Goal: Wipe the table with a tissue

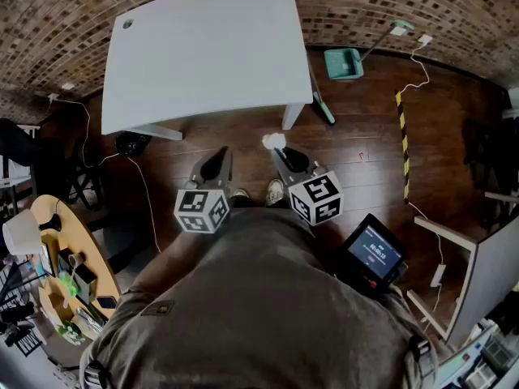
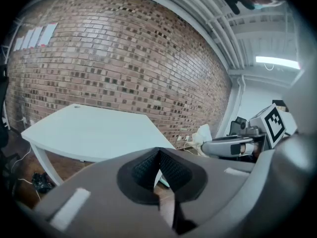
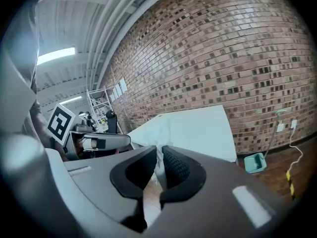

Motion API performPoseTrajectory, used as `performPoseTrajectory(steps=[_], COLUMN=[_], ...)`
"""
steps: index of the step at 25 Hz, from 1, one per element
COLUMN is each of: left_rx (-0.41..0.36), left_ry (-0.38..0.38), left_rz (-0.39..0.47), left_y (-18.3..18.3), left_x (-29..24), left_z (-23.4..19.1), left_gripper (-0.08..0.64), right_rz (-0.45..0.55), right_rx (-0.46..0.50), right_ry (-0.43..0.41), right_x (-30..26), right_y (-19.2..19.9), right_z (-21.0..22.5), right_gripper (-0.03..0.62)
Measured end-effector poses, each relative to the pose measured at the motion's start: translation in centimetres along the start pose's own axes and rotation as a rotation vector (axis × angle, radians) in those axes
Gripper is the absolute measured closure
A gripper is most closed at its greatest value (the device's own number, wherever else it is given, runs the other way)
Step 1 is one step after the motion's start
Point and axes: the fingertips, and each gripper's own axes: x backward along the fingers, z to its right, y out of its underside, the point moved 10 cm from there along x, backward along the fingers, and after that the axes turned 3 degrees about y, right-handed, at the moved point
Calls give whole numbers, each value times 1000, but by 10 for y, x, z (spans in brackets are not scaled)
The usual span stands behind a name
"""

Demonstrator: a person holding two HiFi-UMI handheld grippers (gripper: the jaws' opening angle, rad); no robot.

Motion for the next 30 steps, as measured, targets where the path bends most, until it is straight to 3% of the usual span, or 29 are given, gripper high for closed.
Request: performPoseTrajectory(steps=[6,30], left_rx=[15,48], left_ry=[42,71], left_rz=[6,17], left_y=[-1,10], left_x=[6,44], left_z=[5,-5], left_gripper=[558,558], right_rz=[16,-12], right_rx=[4,28], right_ry=[26,44], right_x=[11,18], right_y=[1,14], right_z=[-9,-57], right_gripper=[548,549])
